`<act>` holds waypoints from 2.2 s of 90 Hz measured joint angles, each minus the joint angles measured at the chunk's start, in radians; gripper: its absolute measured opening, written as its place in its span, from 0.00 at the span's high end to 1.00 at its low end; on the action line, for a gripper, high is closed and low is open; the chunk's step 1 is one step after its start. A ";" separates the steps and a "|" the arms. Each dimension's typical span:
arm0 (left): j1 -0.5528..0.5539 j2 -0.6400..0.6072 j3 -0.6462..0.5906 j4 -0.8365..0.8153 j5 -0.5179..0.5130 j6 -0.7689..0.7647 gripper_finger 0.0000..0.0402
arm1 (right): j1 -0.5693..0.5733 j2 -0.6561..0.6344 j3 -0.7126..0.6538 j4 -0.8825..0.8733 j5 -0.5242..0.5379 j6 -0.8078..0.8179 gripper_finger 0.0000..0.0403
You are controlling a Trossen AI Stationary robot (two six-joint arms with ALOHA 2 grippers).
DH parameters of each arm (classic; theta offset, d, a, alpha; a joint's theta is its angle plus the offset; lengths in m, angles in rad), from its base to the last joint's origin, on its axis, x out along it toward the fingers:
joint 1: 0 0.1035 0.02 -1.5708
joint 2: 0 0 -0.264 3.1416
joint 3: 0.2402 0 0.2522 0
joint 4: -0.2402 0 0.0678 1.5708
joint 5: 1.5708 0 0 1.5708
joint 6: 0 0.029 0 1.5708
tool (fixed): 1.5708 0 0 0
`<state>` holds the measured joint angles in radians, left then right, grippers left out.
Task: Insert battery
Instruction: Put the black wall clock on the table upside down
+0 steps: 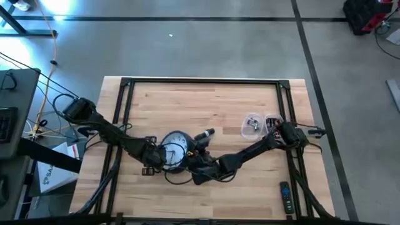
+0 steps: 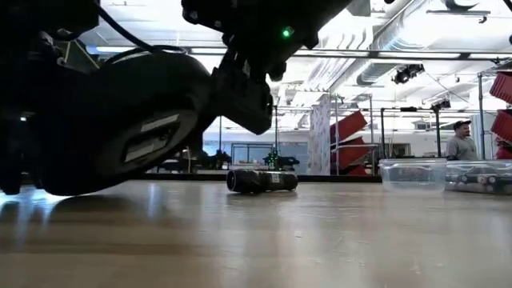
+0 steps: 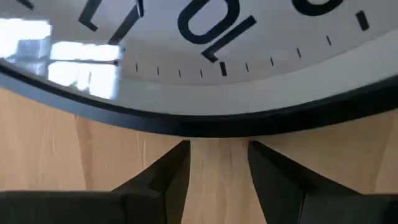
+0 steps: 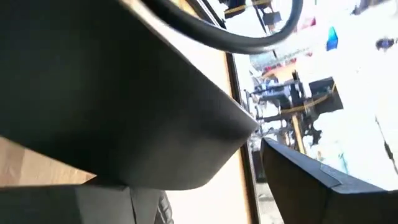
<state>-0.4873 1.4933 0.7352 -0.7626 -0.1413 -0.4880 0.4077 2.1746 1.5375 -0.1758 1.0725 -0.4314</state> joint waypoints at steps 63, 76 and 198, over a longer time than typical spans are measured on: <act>-0.041 -0.015 0.081 -0.100 -0.073 -0.017 0.65 | -0.023 0.000 -0.002 0.122 -0.432 -0.171 0.52; -0.084 -0.069 0.101 -0.154 -0.158 -0.051 0.65 | -0.025 -0.004 -0.002 0.120 -0.460 -0.095 0.65; -0.490 -0.128 0.128 -0.326 -0.636 -0.587 0.65 | -0.474 -0.051 -0.001 0.187 -1.153 0.843 0.55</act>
<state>-0.9771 1.3648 0.8627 -1.0884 -0.7772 -1.0751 -0.0658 2.1233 1.5368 0.0108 -0.0803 0.4117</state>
